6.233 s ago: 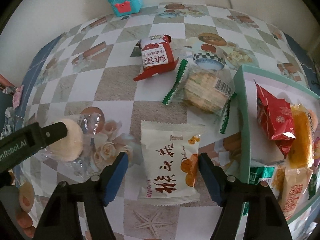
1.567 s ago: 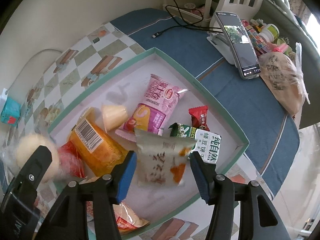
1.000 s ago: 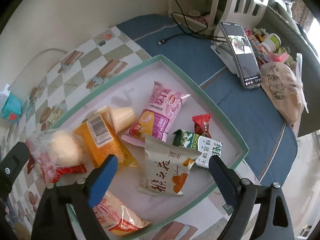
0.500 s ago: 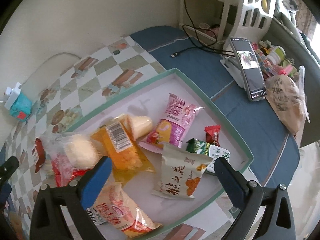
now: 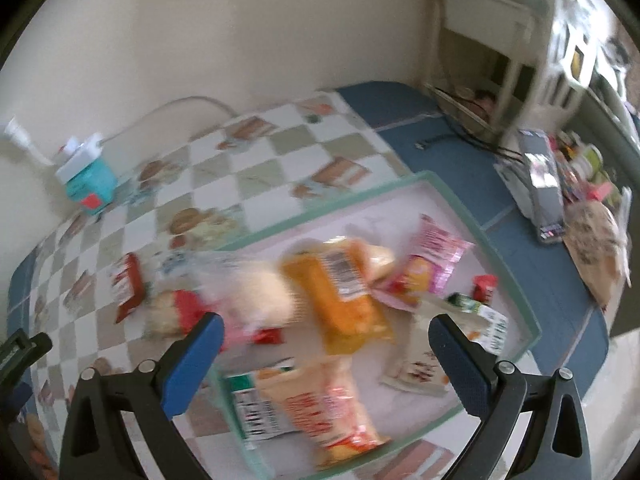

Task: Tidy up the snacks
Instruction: 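Withdraw both open tools back over the remaining snacks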

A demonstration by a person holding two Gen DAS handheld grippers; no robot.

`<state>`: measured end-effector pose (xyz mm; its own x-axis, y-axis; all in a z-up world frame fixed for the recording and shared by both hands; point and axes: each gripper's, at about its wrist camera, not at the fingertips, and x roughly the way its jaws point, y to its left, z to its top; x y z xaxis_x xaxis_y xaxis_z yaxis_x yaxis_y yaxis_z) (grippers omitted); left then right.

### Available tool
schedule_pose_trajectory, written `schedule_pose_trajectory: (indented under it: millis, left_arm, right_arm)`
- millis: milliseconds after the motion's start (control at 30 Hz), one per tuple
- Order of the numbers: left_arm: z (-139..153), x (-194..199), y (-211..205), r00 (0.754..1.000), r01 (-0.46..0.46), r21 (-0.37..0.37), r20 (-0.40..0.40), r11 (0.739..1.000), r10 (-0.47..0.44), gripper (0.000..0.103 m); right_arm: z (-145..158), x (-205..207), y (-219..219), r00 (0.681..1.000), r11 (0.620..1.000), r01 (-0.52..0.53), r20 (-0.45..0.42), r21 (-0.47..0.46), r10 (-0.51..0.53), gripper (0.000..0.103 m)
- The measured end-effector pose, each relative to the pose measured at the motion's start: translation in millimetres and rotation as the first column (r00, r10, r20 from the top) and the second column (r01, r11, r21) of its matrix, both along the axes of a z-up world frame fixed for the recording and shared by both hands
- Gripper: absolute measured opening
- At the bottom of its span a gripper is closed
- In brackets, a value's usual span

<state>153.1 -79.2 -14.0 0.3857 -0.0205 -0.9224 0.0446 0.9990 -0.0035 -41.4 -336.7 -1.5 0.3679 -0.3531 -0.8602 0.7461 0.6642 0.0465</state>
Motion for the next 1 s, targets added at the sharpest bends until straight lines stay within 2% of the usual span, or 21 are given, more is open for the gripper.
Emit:
schedule_pose_trajectory:
  millis: [367,633,800,1000]
  left_arm:
    - [8.1,1.2,46.3,0.997,-0.071,-0.012,0.004,0.997,0.071,0.103]
    - [4.7,7.6,61.2,0.996,-0.09,-0.047,-0.01,0.995,0.09,0.103]
    - [8.4,13.1,57.4,0.998,-0.059,-0.057,0.018,0.997,0.061,0.103]
    - [3.7,21.1,38.3,0.999,0.005,-0.032,0.035,0.999,-0.004,0.103]
  right_arm:
    - [4.2,36.1,54.2,0.991,0.989,-0.135,-0.017,-0.052,0.135,0.103]
    - [-3.9,56.5,79.3,0.976,0.975,-0.217,-0.023,-0.041,0.216,0.103]
    - [-11.2,67.5,82.4,0.972,0.972,-0.233,-0.027,-0.028,0.233,0.103]
    - [-16.0,78.6,75.2,0.975,0.975,-0.222,-0.005,0.012,0.222,0.103]
